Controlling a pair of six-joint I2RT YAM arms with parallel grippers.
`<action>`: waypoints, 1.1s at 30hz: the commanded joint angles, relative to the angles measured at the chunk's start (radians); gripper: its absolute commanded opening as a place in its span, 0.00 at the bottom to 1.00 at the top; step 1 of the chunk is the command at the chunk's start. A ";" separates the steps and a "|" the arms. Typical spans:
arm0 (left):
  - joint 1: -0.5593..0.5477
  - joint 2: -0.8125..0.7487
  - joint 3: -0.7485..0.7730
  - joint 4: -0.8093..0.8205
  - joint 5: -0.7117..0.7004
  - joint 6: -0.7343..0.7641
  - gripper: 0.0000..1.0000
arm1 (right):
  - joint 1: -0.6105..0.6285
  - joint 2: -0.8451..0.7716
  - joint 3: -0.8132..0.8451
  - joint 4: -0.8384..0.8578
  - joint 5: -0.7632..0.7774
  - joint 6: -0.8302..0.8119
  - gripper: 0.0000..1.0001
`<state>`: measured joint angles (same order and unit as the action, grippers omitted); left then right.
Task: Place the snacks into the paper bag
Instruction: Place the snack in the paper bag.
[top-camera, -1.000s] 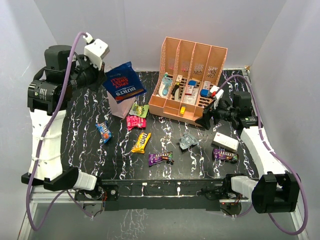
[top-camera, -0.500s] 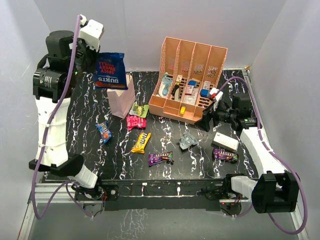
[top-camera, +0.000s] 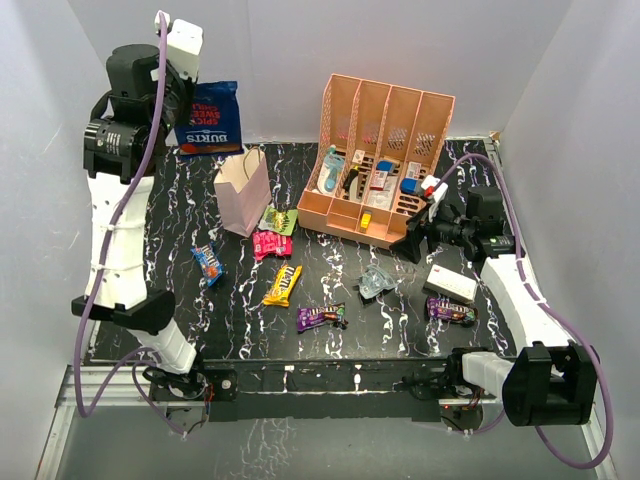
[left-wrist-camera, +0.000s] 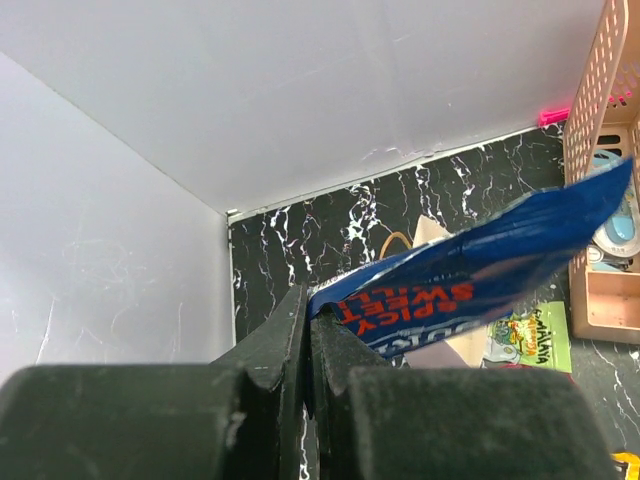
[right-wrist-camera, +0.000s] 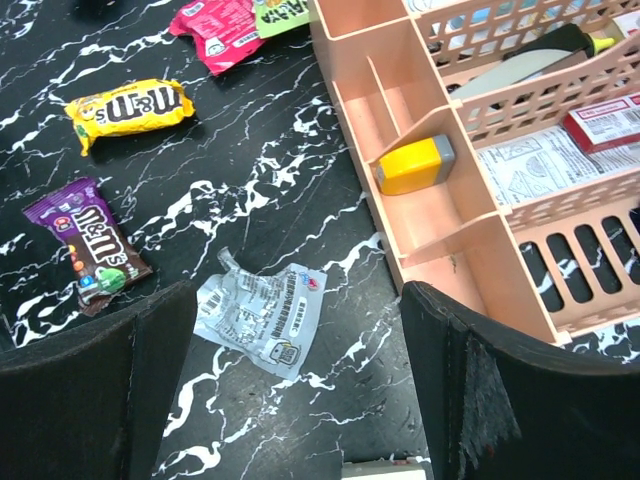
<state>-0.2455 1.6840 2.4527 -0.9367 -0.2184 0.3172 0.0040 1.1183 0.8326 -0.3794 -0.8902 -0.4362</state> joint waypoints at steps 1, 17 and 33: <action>0.000 0.007 0.023 0.035 -0.031 -0.022 0.00 | -0.031 -0.011 -0.009 0.059 -0.019 0.004 0.87; 0.001 0.079 0.044 0.041 -0.061 -0.062 0.00 | -0.039 -0.007 -0.017 0.064 -0.040 0.004 0.88; -0.002 0.092 0.013 0.037 -0.035 -0.090 0.00 | -0.045 -0.008 -0.021 0.065 -0.051 0.003 0.88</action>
<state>-0.2455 1.7828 2.4599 -0.9199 -0.2539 0.2489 -0.0353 1.1183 0.8070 -0.3630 -0.9161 -0.4362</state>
